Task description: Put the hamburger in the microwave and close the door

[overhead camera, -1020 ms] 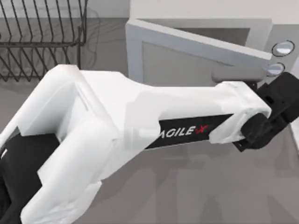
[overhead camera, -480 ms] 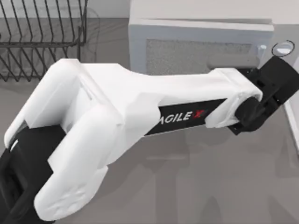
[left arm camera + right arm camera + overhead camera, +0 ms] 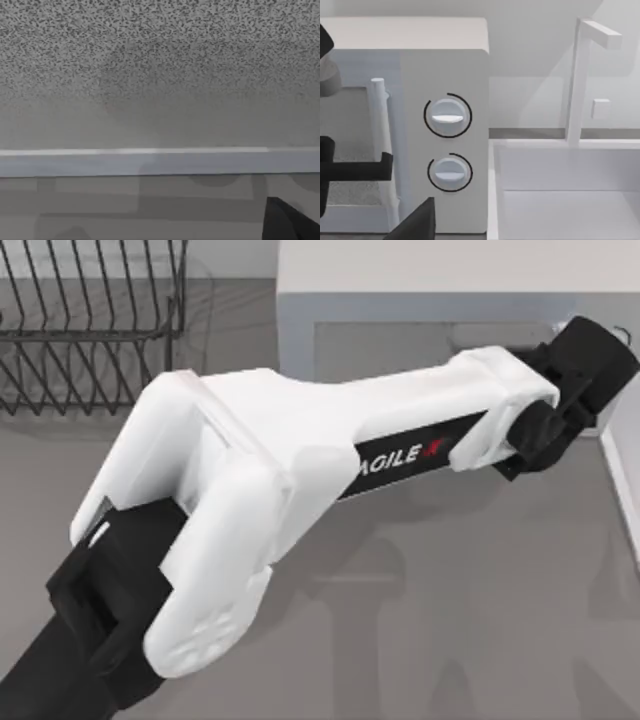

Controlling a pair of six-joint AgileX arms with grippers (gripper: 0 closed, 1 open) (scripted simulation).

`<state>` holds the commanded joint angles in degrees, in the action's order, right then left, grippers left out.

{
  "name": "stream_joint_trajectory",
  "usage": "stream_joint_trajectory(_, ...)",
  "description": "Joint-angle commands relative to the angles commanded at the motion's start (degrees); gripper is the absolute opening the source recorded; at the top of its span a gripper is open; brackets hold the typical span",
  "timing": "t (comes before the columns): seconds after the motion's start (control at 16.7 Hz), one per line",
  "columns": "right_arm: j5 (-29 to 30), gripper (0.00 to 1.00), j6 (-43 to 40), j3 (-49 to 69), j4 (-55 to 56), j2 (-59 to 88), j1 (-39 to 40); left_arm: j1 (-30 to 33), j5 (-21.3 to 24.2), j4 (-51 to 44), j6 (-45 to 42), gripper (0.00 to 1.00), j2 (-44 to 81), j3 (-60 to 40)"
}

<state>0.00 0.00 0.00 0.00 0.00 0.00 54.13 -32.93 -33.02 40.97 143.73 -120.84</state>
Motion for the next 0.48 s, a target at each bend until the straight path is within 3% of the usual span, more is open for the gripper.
stream_joint_trajectory(0.48, 0.00, 1.00, 0.00, 0.00, 0.00, 0.00, 0.00, -4.38, 2.43, -2.81, -4.08, 0.00, 7.15, -12.91)
